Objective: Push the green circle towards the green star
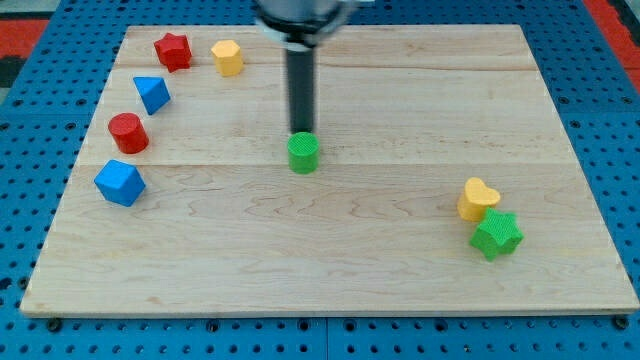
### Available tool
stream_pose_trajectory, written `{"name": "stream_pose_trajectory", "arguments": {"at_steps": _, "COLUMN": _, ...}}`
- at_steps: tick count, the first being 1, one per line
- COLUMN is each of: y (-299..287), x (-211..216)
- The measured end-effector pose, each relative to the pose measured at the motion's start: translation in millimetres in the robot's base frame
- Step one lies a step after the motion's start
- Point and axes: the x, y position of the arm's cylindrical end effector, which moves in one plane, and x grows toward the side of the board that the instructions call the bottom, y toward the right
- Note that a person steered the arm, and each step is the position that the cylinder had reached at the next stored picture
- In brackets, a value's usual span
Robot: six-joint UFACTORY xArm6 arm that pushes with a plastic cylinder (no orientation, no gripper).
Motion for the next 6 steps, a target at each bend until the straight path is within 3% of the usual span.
{"name": "stream_pose_trajectory", "arguments": {"at_steps": 1, "y": -27.7, "x": 18.2}}
{"name": "stream_pose_trajectory", "arguments": {"at_steps": 2, "y": 80.6, "x": 39.1}}
{"name": "stream_pose_trajectory", "arguments": {"at_steps": 3, "y": 137.2, "x": 82.8}}
{"name": "stream_pose_trajectory", "arguments": {"at_steps": 5, "y": 94.0, "x": 99.7}}
{"name": "stream_pose_trajectory", "arguments": {"at_steps": 6, "y": 117.8, "x": 107.1}}
